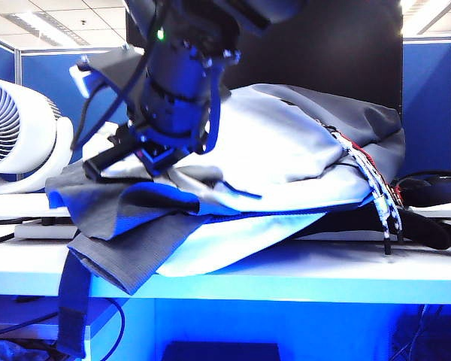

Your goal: Take the gray clothes out of the backpack.

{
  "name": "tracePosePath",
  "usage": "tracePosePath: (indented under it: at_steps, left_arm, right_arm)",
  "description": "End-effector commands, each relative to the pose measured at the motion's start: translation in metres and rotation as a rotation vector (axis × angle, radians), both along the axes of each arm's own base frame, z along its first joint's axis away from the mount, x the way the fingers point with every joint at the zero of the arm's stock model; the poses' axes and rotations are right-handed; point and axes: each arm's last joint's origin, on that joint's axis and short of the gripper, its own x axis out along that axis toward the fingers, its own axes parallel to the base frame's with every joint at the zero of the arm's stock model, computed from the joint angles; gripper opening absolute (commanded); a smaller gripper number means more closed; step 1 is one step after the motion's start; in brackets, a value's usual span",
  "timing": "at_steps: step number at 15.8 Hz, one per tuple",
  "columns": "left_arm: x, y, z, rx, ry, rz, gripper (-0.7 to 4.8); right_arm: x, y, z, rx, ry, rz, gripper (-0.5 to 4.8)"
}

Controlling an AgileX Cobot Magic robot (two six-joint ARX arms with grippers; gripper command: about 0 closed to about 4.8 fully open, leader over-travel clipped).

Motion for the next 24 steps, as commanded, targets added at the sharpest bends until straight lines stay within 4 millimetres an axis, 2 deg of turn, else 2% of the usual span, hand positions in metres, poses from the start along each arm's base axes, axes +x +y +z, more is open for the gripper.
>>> tracePosePath:
  at_steps: [1, 3, 6, 7, 9, 11, 13, 16, 17, 18, 20, 22, 23, 24]
  left_arm:
    - [0.001, 0.000, 0.002, 0.001, -0.010, 0.003, 0.90]
    - [0.001, 0.000, 0.001, 0.001, -0.007, 0.002, 0.90]
    - [0.001, 0.000, 0.001, -0.006, -0.006, 0.003, 0.90]
    - [0.001, 0.000, 0.001, -0.008, -0.005, 0.002, 0.90]
    - [0.002, 0.000, 0.001, -0.032, -0.005, -0.009, 0.90]
    - [0.004, -0.001, -0.004, -0.065, -0.002, -0.038, 0.89]
    - [0.010, -0.003, -0.011, -0.101, 0.016, -0.079, 0.90]
    - [0.019, -0.006, -0.009, -0.107, -0.007, -0.206, 0.91]
    - [0.028, -0.014, -0.007, -0.103, -0.038, -0.327, 1.22]
    - [0.035, -0.020, -0.007, -0.088, -0.057, -0.381, 1.73]
    - [0.056, -0.051, -0.014, -0.008, -0.107, -0.534, 3.43]
    - [0.077, -0.087, -0.025, 0.119, -0.149, -0.577, 3.51]
    - [0.091, -0.106, -0.031, 0.192, -0.151, -0.598, 4.71]
    - [0.108, -0.123, -0.034, 0.248, -0.141, -0.618, 4.79]
  right_arm:
    - [0.001, 0.002, 0.032, 0.085, -0.068, -0.007, -0.06]
    - [0.000, -0.002, 0.066, 0.152, -0.122, -0.026, -0.06]
    - [-0.003, -0.013, 0.100, 0.234, -0.175, -0.039, -0.07]
    - [-0.003, -0.023, 0.116, 0.272, -0.203, -0.053, -0.06]
    - [-0.002, -0.037, 0.134, 0.313, -0.235, -0.079, -0.06]
    - [0.002, -0.058, 0.153, 0.357, -0.277, -0.122, -0.06]
    - [0.011, -0.098, 0.181, 0.421, -0.351, -0.218, -0.07]
    - [0.017, -0.138, 0.202, 0.492, -0.400, -0.294, -0.06]
    - [0.019, -0.151, 0.208, 0.539, -0.388, -0.285, -0.07]
    - [0.020, -0.154, 0.208, 0.554, -0.376, -0.276, -0.07]
    - [0.022, -0.151, 0.201, 0.538, -0.320, -0.230, -0.07]
    - [0.026, -0.145, 0.192, 0.564, -0.246, -0.212, -0.07]
    - [0.028, -0.143, 0.187, 0.611, -0.188, -0.200, -0.07]
    - [0.029, -0.141, 0.184, 0.614, -0.149, -0.186, -0.07]
